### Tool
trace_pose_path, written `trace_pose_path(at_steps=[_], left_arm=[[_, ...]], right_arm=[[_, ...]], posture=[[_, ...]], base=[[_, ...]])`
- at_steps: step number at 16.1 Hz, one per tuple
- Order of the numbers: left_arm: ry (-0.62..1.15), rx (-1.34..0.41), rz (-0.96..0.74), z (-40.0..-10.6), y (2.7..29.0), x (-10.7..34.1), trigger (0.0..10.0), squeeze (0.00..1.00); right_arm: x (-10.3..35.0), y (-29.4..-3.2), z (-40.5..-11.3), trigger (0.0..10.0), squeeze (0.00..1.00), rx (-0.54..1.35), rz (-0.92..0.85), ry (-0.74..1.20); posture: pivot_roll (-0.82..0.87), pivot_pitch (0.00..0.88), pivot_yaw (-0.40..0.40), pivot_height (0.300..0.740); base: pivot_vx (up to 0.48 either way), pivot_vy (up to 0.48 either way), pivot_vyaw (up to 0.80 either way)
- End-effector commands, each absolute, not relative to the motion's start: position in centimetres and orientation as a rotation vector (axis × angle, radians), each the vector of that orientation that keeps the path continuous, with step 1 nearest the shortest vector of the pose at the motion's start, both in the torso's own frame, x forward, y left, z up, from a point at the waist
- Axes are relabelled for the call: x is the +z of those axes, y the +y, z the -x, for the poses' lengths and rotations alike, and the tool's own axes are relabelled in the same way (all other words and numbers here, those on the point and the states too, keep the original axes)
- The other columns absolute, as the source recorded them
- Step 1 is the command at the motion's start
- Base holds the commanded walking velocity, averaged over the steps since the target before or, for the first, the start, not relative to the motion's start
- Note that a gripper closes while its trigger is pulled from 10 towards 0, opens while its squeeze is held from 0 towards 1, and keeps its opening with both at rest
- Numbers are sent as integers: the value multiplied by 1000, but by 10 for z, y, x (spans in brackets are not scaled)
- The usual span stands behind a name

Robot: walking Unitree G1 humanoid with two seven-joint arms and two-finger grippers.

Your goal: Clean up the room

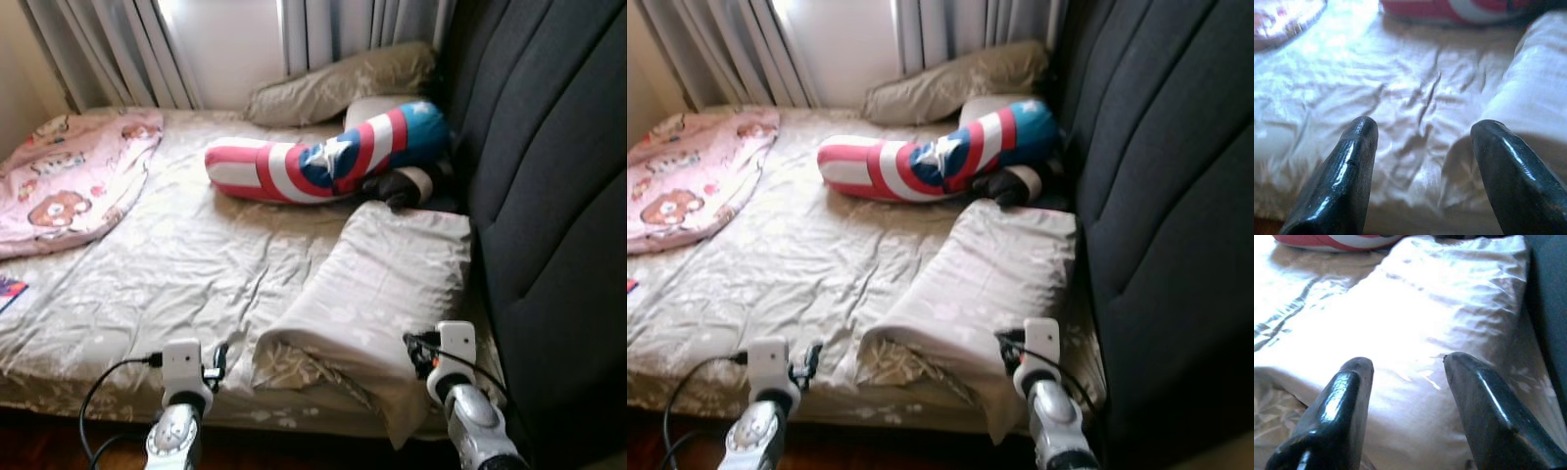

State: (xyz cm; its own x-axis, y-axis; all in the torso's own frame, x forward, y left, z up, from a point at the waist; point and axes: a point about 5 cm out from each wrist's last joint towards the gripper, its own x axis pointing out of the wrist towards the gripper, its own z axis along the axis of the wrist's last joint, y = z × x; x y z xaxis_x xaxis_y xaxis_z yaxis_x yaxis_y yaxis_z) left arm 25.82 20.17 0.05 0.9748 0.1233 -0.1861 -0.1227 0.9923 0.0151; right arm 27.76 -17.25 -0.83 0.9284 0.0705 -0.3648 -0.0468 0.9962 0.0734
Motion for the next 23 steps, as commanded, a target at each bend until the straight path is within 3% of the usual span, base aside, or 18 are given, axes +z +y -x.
trace_pose_path(at_steps=[1, 6, 13, 23], left_arm=[[169, 127, -12, -249, 202, -2, 10000, 0], [91, 104, -20, -226, 198, 3, 10000, 0], [114, 76, -31, -233, 197, 5, 10000, 0], [74, 79, -18, -245, 196, 17, 10000, 0]], right_arm=[[-11, -175, -271, 10000, 0, 55, -78, 355], [-25, -167, -245, 10000, 0, 103, -68, 354], [-21, -164, -249, 10000, 0, 90, -72, 335], [-17, -158, -255, 10000, 0, 106, -68, 335]], posture=[[-1, 0, -13, 740], [2, 0, -8, 740], [-15, 0, 2, 740], [-12, 0, -13, 740]], base=[[0, 0, 0], [0, 0, 0], [0, 0, 0], [297, 0, 0]])
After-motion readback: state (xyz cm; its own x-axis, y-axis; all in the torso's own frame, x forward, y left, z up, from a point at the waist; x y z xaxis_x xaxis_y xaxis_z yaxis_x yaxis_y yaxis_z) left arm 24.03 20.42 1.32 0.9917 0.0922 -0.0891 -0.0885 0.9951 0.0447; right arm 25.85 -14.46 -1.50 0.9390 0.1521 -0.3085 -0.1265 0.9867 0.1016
